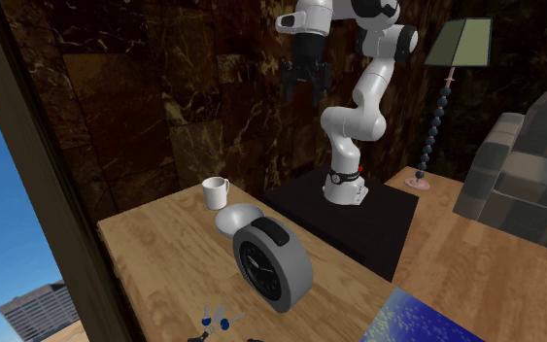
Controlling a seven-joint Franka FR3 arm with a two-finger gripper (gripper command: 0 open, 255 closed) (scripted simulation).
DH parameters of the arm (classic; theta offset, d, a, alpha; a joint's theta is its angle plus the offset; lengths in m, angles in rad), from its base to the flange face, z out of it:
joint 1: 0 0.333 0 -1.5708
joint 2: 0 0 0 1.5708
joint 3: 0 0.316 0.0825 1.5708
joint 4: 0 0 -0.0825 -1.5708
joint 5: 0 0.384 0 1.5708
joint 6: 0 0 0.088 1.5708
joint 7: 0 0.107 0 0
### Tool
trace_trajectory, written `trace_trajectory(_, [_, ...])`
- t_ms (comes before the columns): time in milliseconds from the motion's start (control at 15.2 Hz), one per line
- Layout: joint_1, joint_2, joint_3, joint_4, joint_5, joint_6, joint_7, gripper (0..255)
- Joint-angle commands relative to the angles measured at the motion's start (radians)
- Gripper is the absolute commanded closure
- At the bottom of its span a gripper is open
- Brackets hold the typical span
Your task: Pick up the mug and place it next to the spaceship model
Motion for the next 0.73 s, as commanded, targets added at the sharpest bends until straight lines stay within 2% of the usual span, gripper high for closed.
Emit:
trace_trajectory(0, [0.0,0.0,0.0,0.0,0.0,0.0,0.0,0])
trace_trajectory(660, [-0.05,0.121,-0.189,-0.118,-0.078,0.209,-0.22,0])
